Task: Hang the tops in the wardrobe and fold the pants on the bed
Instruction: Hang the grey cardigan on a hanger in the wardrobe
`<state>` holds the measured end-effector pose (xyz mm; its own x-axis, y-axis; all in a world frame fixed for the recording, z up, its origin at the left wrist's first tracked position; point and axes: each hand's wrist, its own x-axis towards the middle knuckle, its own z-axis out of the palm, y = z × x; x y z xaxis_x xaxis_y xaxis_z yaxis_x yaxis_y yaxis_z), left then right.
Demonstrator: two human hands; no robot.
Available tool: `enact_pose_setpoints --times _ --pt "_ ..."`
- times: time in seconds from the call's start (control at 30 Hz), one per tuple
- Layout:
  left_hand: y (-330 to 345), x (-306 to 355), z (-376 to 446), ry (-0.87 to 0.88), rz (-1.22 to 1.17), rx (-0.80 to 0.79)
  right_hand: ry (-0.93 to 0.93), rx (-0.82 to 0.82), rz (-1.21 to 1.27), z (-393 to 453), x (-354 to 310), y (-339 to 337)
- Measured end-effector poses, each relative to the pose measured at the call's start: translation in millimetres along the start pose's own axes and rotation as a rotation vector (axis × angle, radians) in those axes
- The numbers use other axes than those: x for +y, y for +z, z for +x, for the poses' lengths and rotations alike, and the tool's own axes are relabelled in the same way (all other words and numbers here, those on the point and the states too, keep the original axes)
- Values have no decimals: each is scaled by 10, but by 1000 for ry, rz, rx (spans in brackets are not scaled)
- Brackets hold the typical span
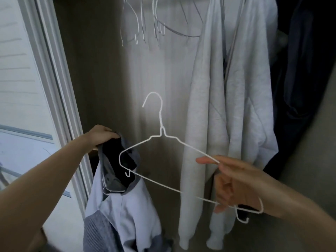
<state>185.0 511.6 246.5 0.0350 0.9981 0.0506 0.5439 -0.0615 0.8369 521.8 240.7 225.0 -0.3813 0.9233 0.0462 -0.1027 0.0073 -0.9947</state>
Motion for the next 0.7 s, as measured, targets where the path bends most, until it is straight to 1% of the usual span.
enact_pose_setpoints --times 0.07,0.17,0.23,0.3,0.33,0.4,0.43,0.47,0.5,0.57,0.6,0.63,0.67,0.7 --pt "90 125 -166 129 92 -95 11 20 -91 62 77 48" --pt "280 342 -467 349 152 -256 -32 81 -238 244 235 151" --pt "374 495 -681 413 129 -317 -86 146 -395 363 379 207" --pt "352 622 -854 415 28 -305 -211 219 -505 434 514 241" --pt "286 659 -924 385 -78 -323 -277 266 -506 454 566 246" --pt "152 717 -1044 314 -330 -422 -371 342 -443 470 621 233" --pt "110 739 -1105 347 -353 -448 -406 355 -404 475 633 224" --pt "81 742 -1151 443 -266 -413 -434 351 -369 481 639 218" --pt "73 738 -1179 588 -85 -309 -456 339 -338 491 637 218" --pt "69 729 -1189 880 392 14 -496 319 -295 491 623 209" --pt "58 717 -1179 930 576 129 -513 308 -270 481 615 206" --pt "51 710 -1184 905 671 163 -524 296 -247 471 615 205" --pt "45 700 -1187 869 667 117 -529 293 -241 459 617 211" --pt "58 698 -1200 854 567 18 -528 299 -252 450 620 222"
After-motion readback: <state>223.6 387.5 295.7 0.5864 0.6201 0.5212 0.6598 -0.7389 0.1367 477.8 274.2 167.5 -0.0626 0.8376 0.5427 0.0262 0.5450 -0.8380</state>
